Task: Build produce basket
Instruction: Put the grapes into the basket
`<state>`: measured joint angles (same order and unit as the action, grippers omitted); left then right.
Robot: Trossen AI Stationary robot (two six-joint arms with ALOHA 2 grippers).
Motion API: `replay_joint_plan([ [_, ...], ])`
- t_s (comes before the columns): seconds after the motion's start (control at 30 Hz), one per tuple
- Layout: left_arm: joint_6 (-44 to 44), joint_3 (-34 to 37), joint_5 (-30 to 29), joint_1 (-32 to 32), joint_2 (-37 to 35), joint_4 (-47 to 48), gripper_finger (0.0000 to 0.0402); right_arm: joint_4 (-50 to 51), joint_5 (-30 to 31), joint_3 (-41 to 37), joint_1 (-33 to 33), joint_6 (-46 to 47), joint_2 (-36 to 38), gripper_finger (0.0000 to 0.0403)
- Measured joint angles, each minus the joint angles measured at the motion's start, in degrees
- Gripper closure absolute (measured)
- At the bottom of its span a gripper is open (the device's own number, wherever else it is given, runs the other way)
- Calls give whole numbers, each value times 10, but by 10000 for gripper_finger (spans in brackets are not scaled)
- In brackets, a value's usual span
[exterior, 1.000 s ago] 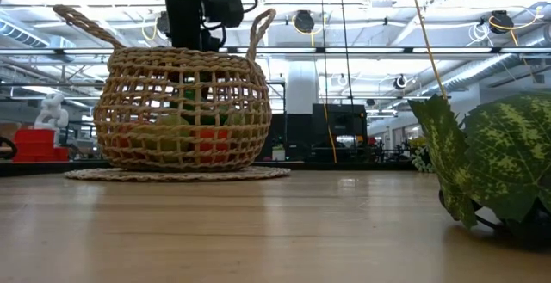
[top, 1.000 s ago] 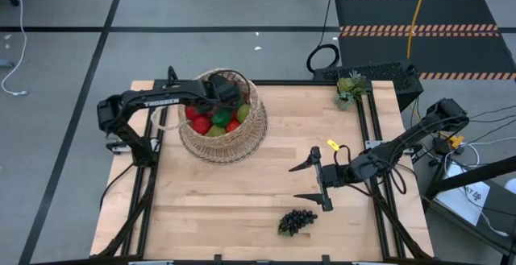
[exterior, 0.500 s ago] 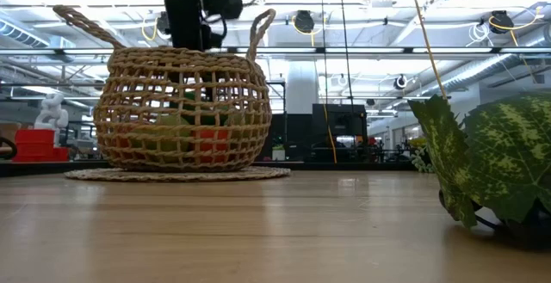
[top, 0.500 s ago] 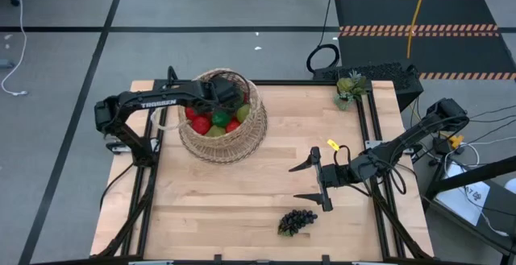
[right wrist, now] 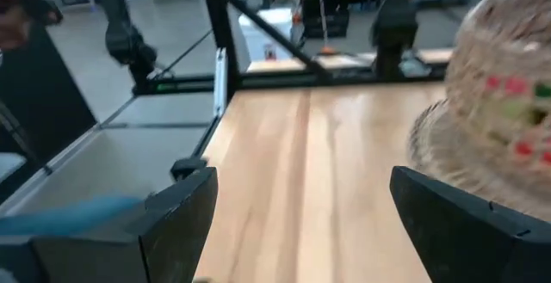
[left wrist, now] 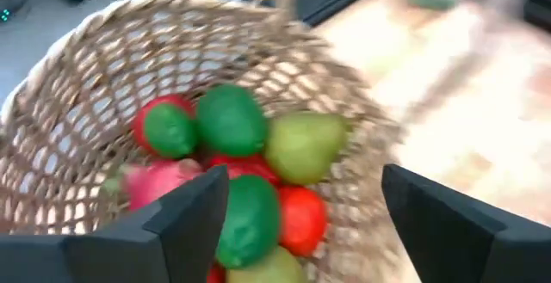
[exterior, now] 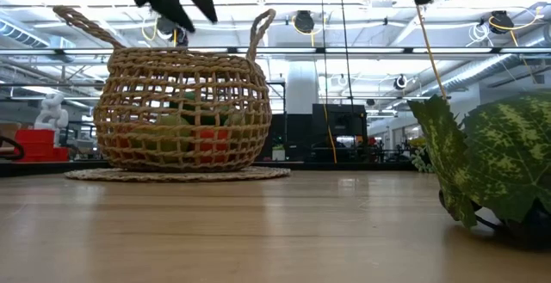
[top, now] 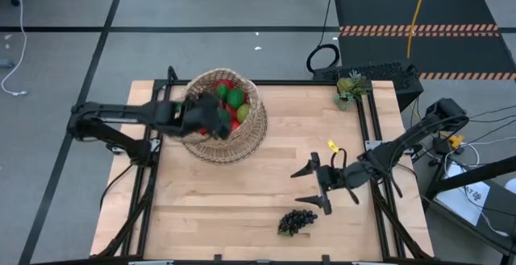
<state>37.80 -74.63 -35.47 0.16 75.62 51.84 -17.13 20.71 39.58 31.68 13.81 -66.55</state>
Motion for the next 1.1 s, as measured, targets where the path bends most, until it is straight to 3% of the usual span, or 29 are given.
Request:
replay_joint_plan([
  [0.3,-17,0,-100,-205,3,-69,133,8,3,0,76,120,-79,64],
  [0.57,-111,0,-146,-348,86,-199,138,8,19,55,130,168,-193,64],
  [0.9,-224,0,-145,-424,252,-422,133,7,53,86,135,170,-235,64],
  [1.1,-261,0,-81,-427,347,-566,144,5,62,86,146,136,-239,64],
])
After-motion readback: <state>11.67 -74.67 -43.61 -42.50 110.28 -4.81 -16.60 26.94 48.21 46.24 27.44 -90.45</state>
